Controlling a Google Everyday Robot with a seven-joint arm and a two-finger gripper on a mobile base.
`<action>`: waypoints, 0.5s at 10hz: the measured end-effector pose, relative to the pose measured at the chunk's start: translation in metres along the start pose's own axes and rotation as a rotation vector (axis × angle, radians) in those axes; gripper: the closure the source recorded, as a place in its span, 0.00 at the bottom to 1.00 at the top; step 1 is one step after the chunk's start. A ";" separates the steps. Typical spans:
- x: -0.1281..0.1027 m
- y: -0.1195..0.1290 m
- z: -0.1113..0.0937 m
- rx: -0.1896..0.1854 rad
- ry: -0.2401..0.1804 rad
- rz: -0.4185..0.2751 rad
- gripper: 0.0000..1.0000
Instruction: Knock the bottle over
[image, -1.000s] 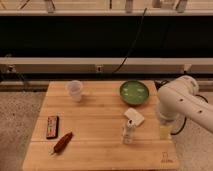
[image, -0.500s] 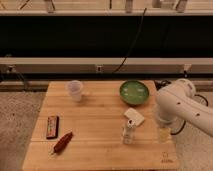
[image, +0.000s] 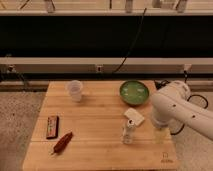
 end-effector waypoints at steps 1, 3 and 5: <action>-0.006 -0.002 0.000 0.000 -0.002 -0.010 0.34; -0.014 -0.002 0.001 -0.004 -0.004 -0.026 0.30; -0.020 -0.003 0.001 -0.008 -0.002 -0.042 0.38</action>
